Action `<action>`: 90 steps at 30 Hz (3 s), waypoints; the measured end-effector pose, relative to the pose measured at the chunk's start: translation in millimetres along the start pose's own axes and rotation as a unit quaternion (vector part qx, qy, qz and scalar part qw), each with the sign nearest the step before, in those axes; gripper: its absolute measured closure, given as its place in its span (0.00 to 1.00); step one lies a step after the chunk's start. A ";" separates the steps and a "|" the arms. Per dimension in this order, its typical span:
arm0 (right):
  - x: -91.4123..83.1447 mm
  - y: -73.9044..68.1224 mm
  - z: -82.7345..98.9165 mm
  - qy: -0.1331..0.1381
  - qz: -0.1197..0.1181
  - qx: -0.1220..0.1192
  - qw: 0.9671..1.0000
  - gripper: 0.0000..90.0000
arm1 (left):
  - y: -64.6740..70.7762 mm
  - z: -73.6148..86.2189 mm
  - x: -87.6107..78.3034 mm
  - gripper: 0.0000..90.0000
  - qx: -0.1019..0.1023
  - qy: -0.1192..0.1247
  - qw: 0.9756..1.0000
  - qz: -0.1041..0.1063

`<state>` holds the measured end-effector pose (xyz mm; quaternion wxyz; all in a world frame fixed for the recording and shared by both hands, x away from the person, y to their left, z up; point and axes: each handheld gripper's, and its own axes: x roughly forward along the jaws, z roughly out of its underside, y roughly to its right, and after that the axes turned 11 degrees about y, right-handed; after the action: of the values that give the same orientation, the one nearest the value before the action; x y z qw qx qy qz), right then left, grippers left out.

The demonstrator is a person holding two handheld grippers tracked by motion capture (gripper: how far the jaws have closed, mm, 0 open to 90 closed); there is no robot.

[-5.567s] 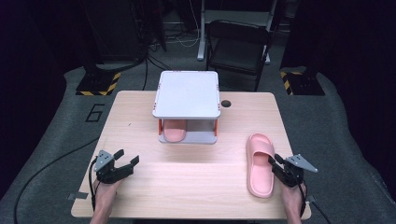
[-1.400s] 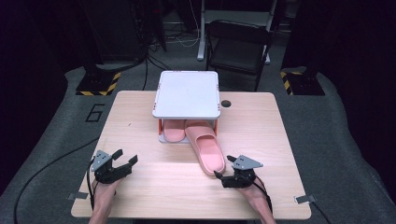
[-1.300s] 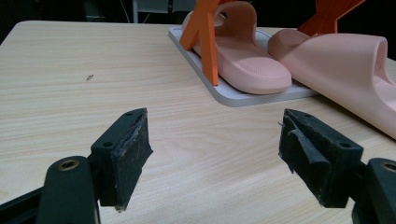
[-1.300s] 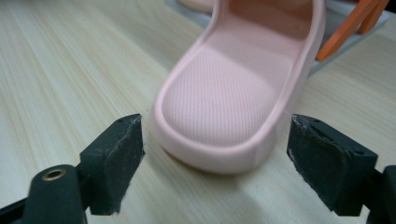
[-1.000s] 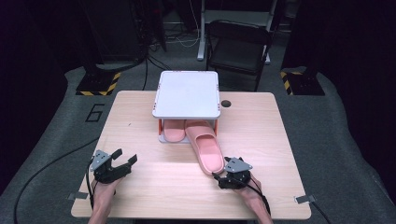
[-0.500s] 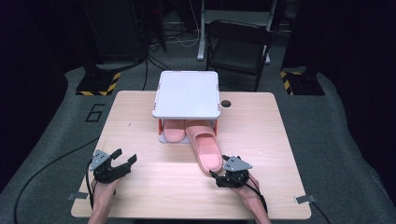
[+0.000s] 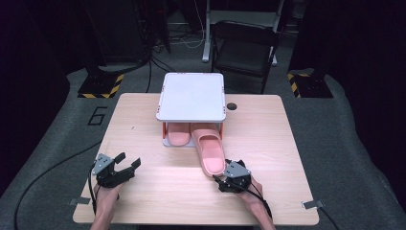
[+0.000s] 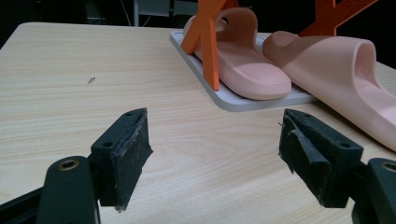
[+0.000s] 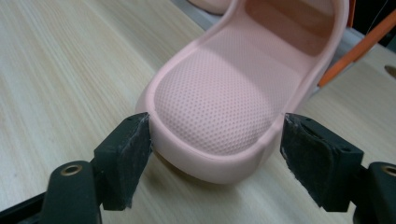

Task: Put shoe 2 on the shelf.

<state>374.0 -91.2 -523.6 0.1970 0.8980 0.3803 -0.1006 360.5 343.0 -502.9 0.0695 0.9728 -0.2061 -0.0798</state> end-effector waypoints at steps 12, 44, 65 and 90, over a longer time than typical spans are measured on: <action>32.1 16.8 -15.7 0.008 0.030 0.050 0.998 0.28 | -1.2 -0.2 -0.9 0.27 -0.003 0.001 1.000 -0.001; 85.8 39.7 -26.1 -0.042 0.024 0.130 0.990 0.42 | -7.8 -1.3 -4.4 0.27 -0.014 0.006 1.000 -0.004; 108.0 45.1 -31.3 -0.041 0.041 0.131 0.990 0.38 | -10.5 -2.1 -7.5 0.27 -0.018 0.010 1.000 -0.008; -48.1 51.3 2.2 0.066 0.126 0.166 0.976 0.20 | -16.1 0.9 -5.4 0.26 -0.018 0.006 1.000 -0.018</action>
<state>377.7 -155.6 -495.4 0.0301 0.9635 0.2546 -0.0772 361.7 359.8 -505.9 0.0865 0.9753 -0.1872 -0.0790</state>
